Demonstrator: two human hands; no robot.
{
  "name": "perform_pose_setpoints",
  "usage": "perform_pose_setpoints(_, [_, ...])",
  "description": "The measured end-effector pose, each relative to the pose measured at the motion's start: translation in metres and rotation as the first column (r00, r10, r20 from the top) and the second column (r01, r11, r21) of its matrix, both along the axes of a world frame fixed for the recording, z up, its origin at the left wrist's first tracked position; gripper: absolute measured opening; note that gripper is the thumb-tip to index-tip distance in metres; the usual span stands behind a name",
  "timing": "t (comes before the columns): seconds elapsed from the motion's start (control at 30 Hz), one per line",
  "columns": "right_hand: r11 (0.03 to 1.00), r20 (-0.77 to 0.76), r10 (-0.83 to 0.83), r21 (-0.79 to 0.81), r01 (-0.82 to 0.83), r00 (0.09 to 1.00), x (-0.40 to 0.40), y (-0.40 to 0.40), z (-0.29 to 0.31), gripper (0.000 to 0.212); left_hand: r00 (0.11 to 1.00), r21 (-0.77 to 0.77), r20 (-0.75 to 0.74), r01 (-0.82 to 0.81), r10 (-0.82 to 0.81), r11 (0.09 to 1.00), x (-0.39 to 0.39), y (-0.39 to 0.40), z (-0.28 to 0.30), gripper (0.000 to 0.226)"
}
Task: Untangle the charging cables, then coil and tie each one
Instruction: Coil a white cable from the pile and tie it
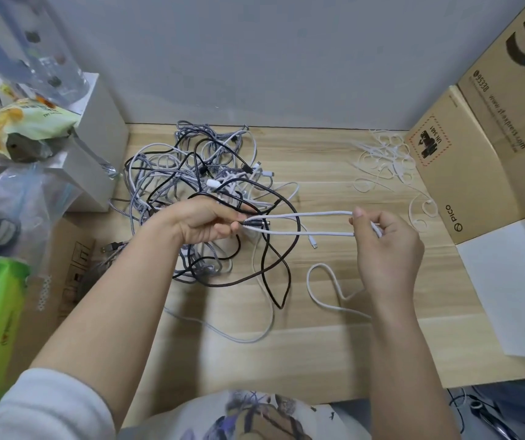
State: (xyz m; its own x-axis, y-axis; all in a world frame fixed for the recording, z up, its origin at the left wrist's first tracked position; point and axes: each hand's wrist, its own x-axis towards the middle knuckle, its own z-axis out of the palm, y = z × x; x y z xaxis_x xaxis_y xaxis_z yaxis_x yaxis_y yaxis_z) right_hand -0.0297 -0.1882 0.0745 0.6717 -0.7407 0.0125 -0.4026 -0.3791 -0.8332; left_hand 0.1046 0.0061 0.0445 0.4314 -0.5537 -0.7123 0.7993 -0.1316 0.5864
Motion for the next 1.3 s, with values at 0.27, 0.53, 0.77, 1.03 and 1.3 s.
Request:
perform_pose_setpoints(0.27, [1.000, -0.037, 0.007, -0.025, -0.008, 0.999, -0.001, -0.002, -0.006, 0.021, 0.998, -0.051, -0.056, -0.033, 0.030, 0.998, 0.001, 0.003, -0.012, 0.031])
perform_pose_setpoints(0.53, [1.000, -0.030, -0.028, 0.003, 0.028, 0.999, 0.000, -0.006, -0.010, 0.018, 0.996, -0.067, -0.055, -0.067, 0.063, 0.995, 0.000, 0.000, -0.016, 0.036])
perform_pose_setpoints(0.77, [1.000, -0.033, -0.018, 0.019, 0.019, 0.999, -0.001, -0.011, -0.014, 0.017, 1.000, -0.082, -0.004, 0.026, -0.027, 0.996, -0.009, -0.009, -0.003, 0.005])
perform_pose_setpoints(1.03, [0.999, 0.016, -0.036, -0.010, 0.036, 0.999, -0.002, -0.015, -0.012, 0.021, 0.983, 0.044, 0.158, 0.089, -0.095, 0.995, -0.009, -0.014, -0.003, 0.036])
perform_pose_setpoints(1.3, [0.999, -0.029, -0.019, -0.048, 0.018, 0.999, -0.001, -0.010, -0.020, 0.022, 0.998, -0.047, -0.046, -0.039, 0.037, 0.998, -0.004, -0.018, 0.001, 0.023])
